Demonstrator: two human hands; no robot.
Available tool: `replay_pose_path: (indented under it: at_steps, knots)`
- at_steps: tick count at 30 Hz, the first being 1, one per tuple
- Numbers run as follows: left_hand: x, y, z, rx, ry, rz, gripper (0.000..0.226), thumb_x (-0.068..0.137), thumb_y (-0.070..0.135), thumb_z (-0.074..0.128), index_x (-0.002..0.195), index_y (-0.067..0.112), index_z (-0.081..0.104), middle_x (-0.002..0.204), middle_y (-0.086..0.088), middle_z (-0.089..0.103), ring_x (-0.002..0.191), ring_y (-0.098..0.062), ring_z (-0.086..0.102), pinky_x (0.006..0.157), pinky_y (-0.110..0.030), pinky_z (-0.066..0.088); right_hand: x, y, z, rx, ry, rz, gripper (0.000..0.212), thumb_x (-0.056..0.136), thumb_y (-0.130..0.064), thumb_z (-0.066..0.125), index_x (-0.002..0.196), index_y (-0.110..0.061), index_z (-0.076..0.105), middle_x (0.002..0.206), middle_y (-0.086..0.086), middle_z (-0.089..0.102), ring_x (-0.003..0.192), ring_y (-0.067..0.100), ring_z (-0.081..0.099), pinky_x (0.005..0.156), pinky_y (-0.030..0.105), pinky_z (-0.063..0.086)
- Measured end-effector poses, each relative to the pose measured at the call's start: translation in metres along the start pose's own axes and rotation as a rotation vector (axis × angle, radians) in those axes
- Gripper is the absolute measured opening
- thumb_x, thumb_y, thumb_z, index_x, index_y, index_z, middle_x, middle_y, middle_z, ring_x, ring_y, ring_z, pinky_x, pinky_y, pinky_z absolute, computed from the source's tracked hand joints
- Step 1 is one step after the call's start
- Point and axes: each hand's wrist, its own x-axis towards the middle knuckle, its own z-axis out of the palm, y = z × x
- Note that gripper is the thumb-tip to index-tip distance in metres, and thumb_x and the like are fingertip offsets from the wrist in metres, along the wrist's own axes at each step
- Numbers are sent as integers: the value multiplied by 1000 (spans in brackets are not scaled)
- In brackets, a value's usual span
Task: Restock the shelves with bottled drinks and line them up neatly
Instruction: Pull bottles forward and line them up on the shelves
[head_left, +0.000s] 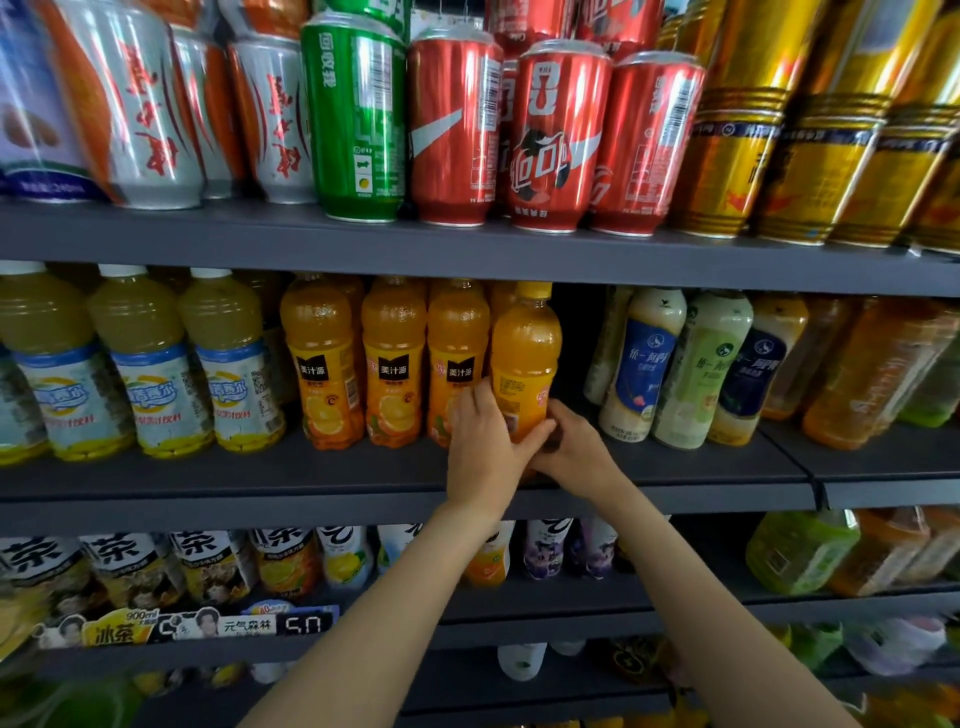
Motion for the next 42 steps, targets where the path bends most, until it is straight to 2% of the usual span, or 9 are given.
replay_pose_path:
  at_steps: [4, 9, 16, 21, 25, 33, 35, 38, 42]
  knots:
    - [-14, -27, -20, 24, 41, 106, 55, 86, 32, 63, 130, 6, 42, 128, -8, 45, 121, -19, 43, 98, -28, 41, 13, 2, -6, 119, -40, 113, 64, 72, -13, 78, 127, -10, 44, 117, 1, 56, 106, 16, 54, 94, 32, 46]
    - [-12, -46, -25, 103, 77, -42, 56, 90, 28, 58, 135, 4, 35, 132, -12, 42, 125, -23, 40, 99, -29, 37, 21, 9, 4, 259, -27, 189, 66, 77, -9, 73, 131, -8, 35, 131, 10, 50, 120, 23, 49, 100, 37, 43]
    - [-7, -37, -4, 98, 142, -178, 69, 86, 36, 61, 138, 1, 30, 136, -16, 40, 128, -27, 36, 103, -35, 38, 17, -4, 41, -172, 307, 217, 80, 73, -43, 74, 133, -8, 33, 127, 16, 35, 121, 31, 35, 97, 41, 39]
    - [1, -33, 6, 175, 199, -280, 73, 85, 37, 63, 139, 2, 28, 137, -18, 34, 127, -31, 32, 100, -38, 36, 20, 6, 31, 53, 172, 155, 73, 74, -38, 65, 135, -12, 35, 133, 11, 43, 125, 30, 38, 103, 46, 37]
    - [5, -31, 10, 232, 200, -322, 70, 85, 36, 62, 137, 4, 30, 134, -18, 34, 122, -31, 33, 96, -37, 38, 18, 11, 31, 116, 224, 138, 66, 75, -27, 74, 129, -13, 37, 124, 7, 53, 116, 23, 50, 92, 34, 45]
    - [3, -35, 13, 235, 213, -293, 67, 85, 33, 63, 136, 4, 32, 132, -19, 36, 123, -32, 33, 92, -40, 43, 20, 0, 42, -166, 294, 205, 85, 71, -58, 65, 135, -11, 33, 129, 14, 37, 122, 31, 37, 98, 44, 39]
    - [2, -35, 13, 239, 221, -288, 67, 85, 34, 63, 136, 4, 32, 132, -18, 36, 122, -31, 34, 89, -40, 44, 19, 2, 35, -33, 212, 166, 81, 71, -56, 57, 137, -14, 34, 134, 12, 37, 126, 28, 34, 102, 41, 34]
    - [2, -35, 13, 240, 213, -298, 68, 85, 34, 62, 137, 5, 31, 132, -17, 35, 123, -30, 33, 89, -39, 44, 16, 8, 26, 149, 158, 139, 66, 80, -32, 70, 134, -13, 37, 129, 9, 50, 121, 23, 46, 97, 31, 40]
    - [2, -35, 12, 236, 199, -301, 67, 86, 34, 61, 138, 5, 29, 133, -17, 34, 123, -30, 31, 89, -39, 43, 17, 4, 36, -103, 253, 170, 86, 71, -46, 75, 136, -11, 31, 129, 11, 39, 124, 26, 35, 103, 44, 36]
